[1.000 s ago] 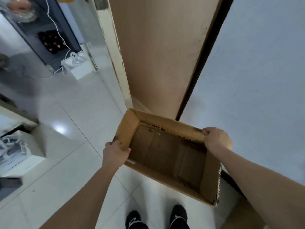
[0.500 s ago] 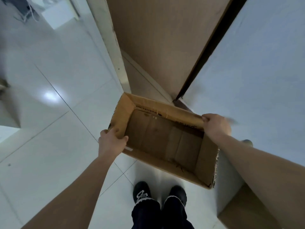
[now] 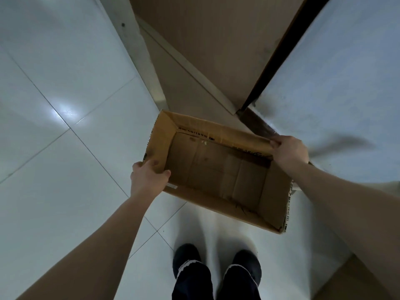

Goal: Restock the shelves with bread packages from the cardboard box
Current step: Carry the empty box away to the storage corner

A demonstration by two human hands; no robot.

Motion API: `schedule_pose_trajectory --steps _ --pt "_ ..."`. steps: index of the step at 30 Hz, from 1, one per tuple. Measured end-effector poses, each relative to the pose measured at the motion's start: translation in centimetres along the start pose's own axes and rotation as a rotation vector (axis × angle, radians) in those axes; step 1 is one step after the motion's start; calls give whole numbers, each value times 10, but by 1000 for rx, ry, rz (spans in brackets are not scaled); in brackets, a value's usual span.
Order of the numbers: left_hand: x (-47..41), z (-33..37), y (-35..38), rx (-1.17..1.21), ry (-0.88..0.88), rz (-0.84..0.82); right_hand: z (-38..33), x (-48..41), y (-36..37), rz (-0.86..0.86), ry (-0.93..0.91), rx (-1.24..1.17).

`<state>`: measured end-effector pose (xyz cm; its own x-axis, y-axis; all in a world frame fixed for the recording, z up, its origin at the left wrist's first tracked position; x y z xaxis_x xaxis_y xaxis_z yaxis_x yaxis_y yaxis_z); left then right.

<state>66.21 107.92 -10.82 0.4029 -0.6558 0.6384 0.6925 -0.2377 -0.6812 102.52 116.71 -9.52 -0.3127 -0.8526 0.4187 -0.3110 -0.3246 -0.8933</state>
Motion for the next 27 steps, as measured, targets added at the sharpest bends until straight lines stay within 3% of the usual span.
schedule_pose_trajectory --steps 18,27 --pt "-63 1 41 -89 12 32 -4 -84 64 29 -47 -113" --pt "-47 4 44 -61 -51 -83 -15 -78 53 -76 -204 -42"
Point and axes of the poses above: each hand's wrist, its own x-axis away from the middle knuckle, its own y-axis out of the palm, z = x × y, the point moved 6 cm from there along -x, towards the middle knuckle, and after that the axes turned 3 degrees about x, right-handed, at the moved point
